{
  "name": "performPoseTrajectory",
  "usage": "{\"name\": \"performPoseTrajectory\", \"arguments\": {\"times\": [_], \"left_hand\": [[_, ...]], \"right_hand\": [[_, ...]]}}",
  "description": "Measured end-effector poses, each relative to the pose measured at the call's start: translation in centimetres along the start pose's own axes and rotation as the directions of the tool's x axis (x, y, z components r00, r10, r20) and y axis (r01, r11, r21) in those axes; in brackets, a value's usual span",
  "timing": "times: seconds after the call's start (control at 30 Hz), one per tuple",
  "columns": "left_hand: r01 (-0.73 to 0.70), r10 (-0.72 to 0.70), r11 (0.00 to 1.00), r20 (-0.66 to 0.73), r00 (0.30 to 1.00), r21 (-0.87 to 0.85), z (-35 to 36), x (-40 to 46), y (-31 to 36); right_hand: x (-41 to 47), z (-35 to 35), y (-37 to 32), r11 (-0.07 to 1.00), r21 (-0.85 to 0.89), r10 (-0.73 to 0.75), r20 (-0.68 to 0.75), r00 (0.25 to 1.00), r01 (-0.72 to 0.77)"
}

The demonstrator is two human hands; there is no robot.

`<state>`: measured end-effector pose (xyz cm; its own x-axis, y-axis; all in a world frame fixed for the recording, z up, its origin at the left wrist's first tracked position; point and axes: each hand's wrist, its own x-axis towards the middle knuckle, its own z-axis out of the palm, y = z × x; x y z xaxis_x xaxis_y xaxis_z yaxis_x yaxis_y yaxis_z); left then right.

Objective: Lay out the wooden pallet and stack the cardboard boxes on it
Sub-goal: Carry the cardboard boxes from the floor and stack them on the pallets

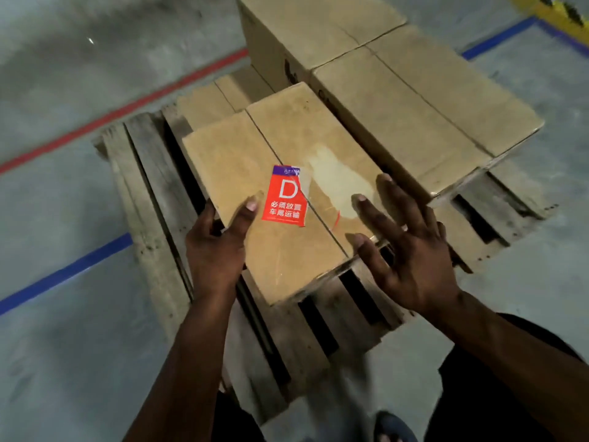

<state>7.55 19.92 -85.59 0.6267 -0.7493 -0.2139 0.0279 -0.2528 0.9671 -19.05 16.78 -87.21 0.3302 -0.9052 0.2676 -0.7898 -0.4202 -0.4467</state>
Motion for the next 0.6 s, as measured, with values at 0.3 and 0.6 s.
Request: {"name": "performPoseTrajectory", "arguments": {"times": [0.3,0.6], "left_hand": [[-0.106,0.102,0.960,-0.028,0.994,-0.260,1.0,0.2,-2.4],[0.230,-0.183,0.947,0.210,0.960,-0.226,-0.2,-4.8,-8.7]], "right_hand": [[0.4,4.7,2.1,0.974,0.090,-0.161,-0.381,0.911,0.210],[-0.2,2.9,1.2,0.993,0.009,-0.113,-0.208,0.972,0.117]]}}
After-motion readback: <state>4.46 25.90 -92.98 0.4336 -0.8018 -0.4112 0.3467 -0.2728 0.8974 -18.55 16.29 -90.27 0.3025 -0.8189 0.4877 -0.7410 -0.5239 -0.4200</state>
